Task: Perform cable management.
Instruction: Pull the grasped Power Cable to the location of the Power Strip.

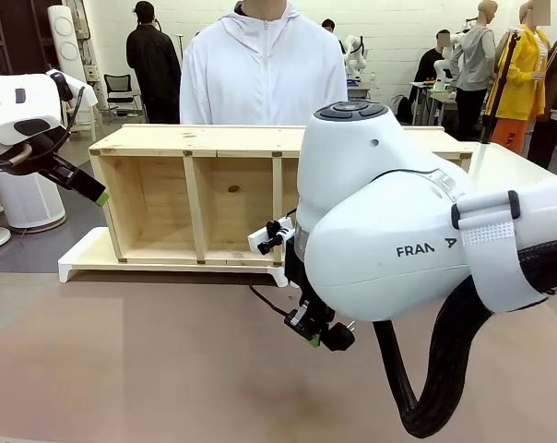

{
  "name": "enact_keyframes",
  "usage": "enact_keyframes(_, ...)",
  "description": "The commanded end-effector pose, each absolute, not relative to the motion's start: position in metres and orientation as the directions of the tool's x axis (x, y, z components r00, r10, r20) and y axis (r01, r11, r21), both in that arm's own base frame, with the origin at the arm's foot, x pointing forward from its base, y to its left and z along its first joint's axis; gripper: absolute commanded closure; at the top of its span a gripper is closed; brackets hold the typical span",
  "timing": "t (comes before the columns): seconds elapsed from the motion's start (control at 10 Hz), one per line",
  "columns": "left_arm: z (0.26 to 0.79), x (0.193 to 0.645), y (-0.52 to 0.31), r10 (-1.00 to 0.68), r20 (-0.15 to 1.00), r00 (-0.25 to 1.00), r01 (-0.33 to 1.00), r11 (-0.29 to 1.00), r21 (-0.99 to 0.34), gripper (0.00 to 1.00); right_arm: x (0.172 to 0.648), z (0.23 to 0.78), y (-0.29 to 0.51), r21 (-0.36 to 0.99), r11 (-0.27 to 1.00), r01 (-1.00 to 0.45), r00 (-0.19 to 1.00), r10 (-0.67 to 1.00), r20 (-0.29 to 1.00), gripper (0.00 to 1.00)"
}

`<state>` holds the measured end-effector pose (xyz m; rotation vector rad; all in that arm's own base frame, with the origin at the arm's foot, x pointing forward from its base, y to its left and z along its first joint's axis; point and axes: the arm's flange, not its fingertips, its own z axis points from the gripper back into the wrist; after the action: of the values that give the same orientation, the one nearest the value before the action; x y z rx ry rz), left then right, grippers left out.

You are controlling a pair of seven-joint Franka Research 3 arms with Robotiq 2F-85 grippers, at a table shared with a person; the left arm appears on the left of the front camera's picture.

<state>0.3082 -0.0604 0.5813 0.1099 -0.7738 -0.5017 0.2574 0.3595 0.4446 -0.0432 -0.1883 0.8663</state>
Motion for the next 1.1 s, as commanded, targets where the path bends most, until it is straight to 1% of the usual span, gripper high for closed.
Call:
enact_keyframes(0.0, 0.581, 0.309, -0.06, -0.474, 0.64, 0.605, 0.392, 0.876, 0.279, 0.0, 0.259, 0.443, 0.36, -0.088, 0.649, -0.756, 0.635, 0.759, 0.142, 0.83)
enact_keyframes(0.1, 0.581, 0.309, -0.06, -0.474, 0.64, 0.605, 0.392, 0.876, 0.279, 0.0, 0.264, 0.442, 0.363, -0.085, 0.643, -0.761, 0.631, 0.764, 0.134, 0.83)
enact_keyframes(0.2, 0.581, 0.309, -0.06, -0.474, 0.64, 0.605, 0.392, 0.876, 0.279, 0.0, 0.258, 0.444, 0.359, -0.113, 0.648, -0.753, 0.633, 0.76, 0.146, 0.83)
enact_keyframes(0.8, 0.581, 0.309, -0.06, -0.474, 0.64, 0.605, 0.392, 0.876, 0.279, 0.0, 0.259, 0.443, 0.36, -0.111, 0.647, -0.754, 0.632, 0.761, 0.143, 0.83)
enact_keyframes(0.9, 0.581, 0.309, -0.06, -0.474, 0.64, 0.605, 0.392, 0.876, 0.279, 0.0, 0.247, 0.44, 0.353, -0.094, 0.637, -0.765, 0.629, 0.771, 0.102, 0.83)
enact_keyframes(1.0, 0.581, 0.309, -0.06, -0.474, 0.64, 0.605, 0.392, 0.876, 0.279, 0.0, 0.23, 0.446, 0.333, -0.091, 0.654, -0.751, 0.649, 0.757, 0.079, 0.83)
